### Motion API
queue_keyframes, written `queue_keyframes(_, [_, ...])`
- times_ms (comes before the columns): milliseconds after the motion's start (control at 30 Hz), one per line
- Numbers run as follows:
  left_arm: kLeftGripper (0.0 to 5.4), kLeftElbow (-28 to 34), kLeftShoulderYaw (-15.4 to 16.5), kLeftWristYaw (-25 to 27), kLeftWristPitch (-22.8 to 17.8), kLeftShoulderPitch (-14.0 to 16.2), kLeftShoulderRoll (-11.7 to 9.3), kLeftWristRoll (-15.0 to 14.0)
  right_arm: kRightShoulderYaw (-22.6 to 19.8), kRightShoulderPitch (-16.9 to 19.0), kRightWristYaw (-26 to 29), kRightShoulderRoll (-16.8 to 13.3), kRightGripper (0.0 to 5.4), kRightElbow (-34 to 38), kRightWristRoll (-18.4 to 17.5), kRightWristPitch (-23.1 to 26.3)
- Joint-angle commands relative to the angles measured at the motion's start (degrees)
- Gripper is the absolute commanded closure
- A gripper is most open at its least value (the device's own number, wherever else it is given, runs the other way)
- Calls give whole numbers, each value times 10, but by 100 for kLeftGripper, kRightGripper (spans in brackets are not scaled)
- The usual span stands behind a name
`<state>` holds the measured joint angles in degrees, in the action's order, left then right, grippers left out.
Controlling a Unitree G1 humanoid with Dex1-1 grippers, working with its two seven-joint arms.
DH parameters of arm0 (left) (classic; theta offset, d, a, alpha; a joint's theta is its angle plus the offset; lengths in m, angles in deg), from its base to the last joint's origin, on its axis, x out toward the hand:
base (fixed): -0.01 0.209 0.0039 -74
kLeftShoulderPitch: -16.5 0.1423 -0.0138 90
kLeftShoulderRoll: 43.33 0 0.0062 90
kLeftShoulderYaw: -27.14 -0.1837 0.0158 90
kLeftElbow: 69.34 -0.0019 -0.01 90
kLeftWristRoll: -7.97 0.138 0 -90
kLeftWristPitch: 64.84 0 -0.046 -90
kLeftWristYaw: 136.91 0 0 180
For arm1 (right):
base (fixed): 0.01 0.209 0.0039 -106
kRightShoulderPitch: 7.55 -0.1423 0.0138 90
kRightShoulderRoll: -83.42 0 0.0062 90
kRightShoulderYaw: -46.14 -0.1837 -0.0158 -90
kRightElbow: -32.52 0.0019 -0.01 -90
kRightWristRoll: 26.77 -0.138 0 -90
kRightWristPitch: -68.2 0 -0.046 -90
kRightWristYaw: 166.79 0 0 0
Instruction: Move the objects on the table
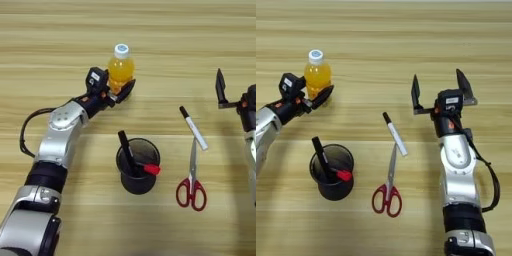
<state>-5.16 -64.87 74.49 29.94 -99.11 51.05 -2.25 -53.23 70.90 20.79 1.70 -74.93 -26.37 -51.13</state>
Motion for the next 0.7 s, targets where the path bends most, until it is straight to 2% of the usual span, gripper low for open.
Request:
queue_keyframes(33, [199,-15,4,-24,5,-23,9,14,5,8,-6,3,0,-14,-7,4])
queue_keyframes(233, [199,-52,4,-56,14,-41,24,29,4,8,-10,4,0,-17,-26,68])
queue_keyframes(467, [199,-118,4,-91,28,-71,43,50,3,5,-14,2,0,-21,-33,84])
queue_keyframes(700, [199,-210,14,-114,52,-121,62,57,5,4,-13,5,0,-19,-36,86])
